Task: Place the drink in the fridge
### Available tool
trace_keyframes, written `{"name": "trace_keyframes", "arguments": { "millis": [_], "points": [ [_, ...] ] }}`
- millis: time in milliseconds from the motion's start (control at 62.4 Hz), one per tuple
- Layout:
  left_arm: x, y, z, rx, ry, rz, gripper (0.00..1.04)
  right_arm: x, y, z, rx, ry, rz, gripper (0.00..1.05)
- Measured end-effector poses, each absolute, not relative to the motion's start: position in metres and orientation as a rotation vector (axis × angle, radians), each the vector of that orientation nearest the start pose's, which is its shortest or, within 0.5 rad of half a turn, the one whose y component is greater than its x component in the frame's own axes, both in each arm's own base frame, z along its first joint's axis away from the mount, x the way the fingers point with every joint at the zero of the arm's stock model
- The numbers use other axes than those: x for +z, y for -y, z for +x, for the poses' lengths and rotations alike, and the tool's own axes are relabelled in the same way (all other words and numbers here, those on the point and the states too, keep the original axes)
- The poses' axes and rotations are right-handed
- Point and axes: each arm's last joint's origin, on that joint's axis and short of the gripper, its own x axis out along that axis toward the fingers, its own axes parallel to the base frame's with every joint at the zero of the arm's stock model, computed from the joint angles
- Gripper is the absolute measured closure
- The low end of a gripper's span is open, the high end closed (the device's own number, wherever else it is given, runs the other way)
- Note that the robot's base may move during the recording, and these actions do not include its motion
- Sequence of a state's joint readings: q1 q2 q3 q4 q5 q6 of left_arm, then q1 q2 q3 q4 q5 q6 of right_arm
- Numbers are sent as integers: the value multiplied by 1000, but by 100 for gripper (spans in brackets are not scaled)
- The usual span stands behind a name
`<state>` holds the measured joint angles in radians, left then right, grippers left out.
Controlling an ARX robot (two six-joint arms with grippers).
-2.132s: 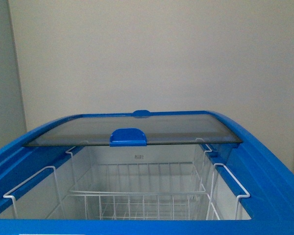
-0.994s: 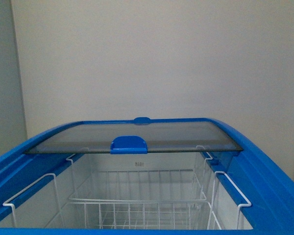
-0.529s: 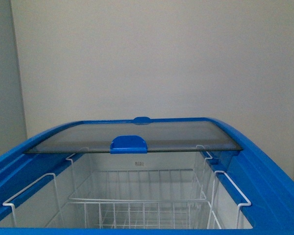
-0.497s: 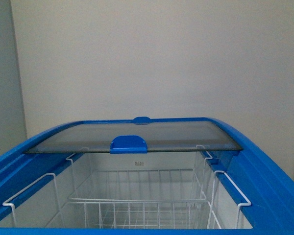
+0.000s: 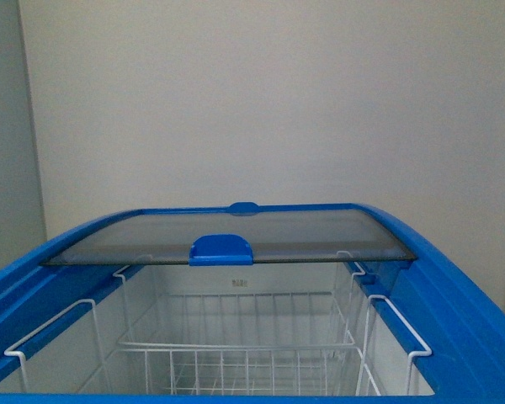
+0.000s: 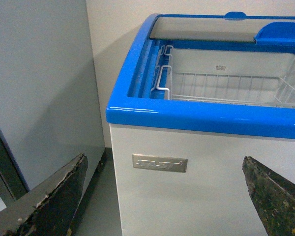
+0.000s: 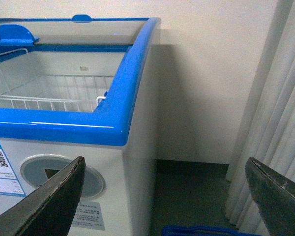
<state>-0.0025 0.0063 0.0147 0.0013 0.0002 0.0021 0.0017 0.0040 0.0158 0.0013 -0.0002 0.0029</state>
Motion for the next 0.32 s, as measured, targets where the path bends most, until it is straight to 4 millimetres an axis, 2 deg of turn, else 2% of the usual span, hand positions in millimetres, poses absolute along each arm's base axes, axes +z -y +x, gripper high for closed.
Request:
{"name": "trace_keyframes", "arguments": {
  "millis": [321],
  "points": [
    [168,0,97,-3,10,2,8,169,0,97,2,13,2,8]
  ]
}}
